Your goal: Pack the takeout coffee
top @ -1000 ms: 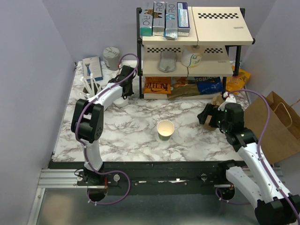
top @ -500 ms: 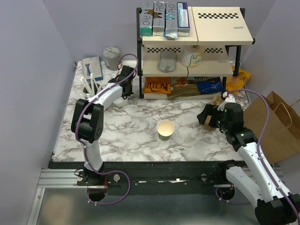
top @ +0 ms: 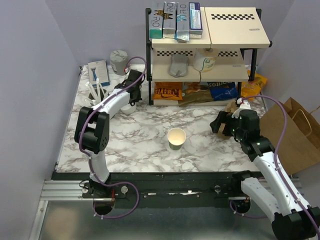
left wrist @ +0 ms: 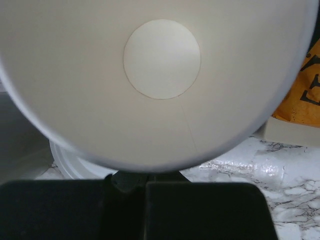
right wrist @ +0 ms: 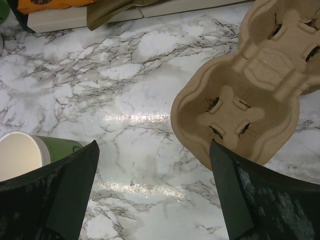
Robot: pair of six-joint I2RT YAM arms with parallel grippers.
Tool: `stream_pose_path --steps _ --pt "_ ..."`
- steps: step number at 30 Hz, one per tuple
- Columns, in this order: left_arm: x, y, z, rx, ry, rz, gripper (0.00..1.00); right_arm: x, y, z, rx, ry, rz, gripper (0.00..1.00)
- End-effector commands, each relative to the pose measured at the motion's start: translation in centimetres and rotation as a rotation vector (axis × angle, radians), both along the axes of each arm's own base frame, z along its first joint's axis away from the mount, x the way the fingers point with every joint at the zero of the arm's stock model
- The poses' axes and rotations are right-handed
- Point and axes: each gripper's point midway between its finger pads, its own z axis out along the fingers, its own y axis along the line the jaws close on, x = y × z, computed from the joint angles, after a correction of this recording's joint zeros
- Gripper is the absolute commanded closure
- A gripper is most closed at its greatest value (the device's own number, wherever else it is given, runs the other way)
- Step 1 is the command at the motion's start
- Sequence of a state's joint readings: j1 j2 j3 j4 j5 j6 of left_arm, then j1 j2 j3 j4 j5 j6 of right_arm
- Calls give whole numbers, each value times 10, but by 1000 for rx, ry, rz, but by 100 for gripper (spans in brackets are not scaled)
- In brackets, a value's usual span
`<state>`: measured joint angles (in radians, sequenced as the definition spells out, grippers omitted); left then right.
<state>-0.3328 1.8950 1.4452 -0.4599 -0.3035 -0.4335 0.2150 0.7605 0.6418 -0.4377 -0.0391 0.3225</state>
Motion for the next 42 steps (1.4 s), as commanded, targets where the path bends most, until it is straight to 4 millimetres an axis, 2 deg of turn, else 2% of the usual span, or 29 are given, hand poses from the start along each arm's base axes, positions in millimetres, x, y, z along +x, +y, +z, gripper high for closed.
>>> stream_pose_path --steps 1,12,17,25,28,29,34,42 --pt "-1 6 36 -14 -81 5 100 0 5 6 3 -17 29 0" --pt "-4 8 39 -2 -72 10 100 -1 4 7 4 -20 29 0" --pt "-4 10 34 11 -54 13 100 -2 6 6 6 -16 37 0" --pt "-1 8 31 26 -50 -34 100 -10 33 10 42 -26 192 0" --pt "-2 3 28 9 -41 -52 100 -8 27 12 25 -26 159 0" --pt "-1 2 27 3 -40 -55 97 -9 26 11 19 -22 154 0" --pt "0 1 23 -2 -34 -55 94 -11 19 14 1 -22 126 0" --pt "0 2 22 -13 -32 -52 91 -11 18 12 -7 -10 122 0"
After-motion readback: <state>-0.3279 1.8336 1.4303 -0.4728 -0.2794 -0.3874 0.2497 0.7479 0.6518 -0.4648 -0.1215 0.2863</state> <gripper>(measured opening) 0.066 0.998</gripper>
